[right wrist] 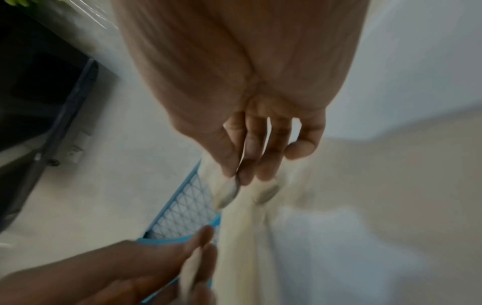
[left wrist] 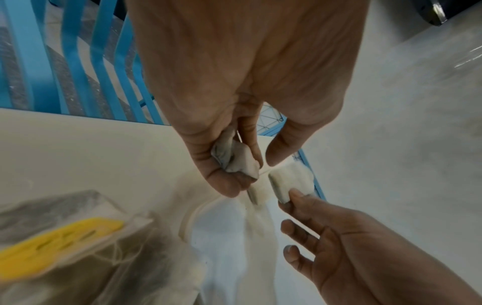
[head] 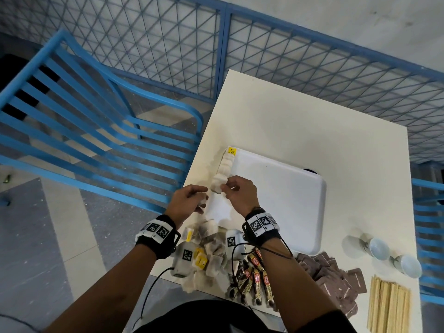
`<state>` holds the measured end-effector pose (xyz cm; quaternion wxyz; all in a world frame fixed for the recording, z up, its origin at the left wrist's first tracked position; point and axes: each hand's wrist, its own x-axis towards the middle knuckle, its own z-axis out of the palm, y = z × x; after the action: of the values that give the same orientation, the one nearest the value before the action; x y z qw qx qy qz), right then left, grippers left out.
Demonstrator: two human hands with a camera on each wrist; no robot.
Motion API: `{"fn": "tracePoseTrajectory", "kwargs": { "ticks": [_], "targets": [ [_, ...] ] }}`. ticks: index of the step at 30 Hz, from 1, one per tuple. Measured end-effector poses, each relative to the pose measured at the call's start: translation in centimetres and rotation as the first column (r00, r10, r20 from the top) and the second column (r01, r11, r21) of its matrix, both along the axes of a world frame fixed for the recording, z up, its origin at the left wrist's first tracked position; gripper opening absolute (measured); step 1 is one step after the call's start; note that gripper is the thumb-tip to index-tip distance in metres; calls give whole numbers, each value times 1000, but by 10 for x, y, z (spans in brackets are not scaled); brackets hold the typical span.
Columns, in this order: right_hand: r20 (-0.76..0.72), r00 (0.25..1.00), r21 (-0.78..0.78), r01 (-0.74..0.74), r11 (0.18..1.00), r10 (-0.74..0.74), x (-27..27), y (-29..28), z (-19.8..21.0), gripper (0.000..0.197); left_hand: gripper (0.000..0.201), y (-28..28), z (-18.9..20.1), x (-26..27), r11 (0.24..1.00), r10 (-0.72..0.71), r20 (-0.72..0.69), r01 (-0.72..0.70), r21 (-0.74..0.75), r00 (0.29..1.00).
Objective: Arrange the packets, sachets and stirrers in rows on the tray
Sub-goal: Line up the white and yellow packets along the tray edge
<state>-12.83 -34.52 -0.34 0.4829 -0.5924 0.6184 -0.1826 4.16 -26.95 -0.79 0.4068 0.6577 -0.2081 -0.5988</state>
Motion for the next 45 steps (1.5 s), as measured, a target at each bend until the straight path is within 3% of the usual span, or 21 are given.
{"fn": "tracePoseTrajectory", "kwargs": {
  "ticks": [5,13,20,28,31,35,37,41,45],
  "targets": [
    [-159,984,12,81,997,-78,-3,-10,-13,5,23,1,-9,10,998,-51,43,50,27,998],
    [-212,973,37,99,994,-89,9,-12,-25,14,22,0,-12,13,1000,1,6,-1,-1,1000],
    [-175,969,33,183,983,-175,14,-16,-27,15,18,-2,-7,14,1000,3,-25,-2,5,1000],
    [-71,950,-3,303,953,-303,9,-12,-21,18,31,-4,-5,12,999,-47,16,47,-10,999],
    [-18,976,-28,216,976,-216,11,-8,-15,13,30,-4,-2,10,999,-41,17,42,-35,999],
    [-29,989,26,-142,990,143,23,0,-9,18,28,-4,-2,8,998,-14,0,14,-58,1000],
    [-42,972,-1,-231,973,231,26,4,-5,19,28,-5,0,7,998,5,-8,-6,-60,1000],
    [17,981,-133,-189,973,193,26,4,6,2,20,-3,6,5,999,14,-50,-17,-49,999],
    [86,970,-198,-206,958,226,28,1,19,6,8,-1,9,2,998,-31,31,32,-51,999]
  ]
}}
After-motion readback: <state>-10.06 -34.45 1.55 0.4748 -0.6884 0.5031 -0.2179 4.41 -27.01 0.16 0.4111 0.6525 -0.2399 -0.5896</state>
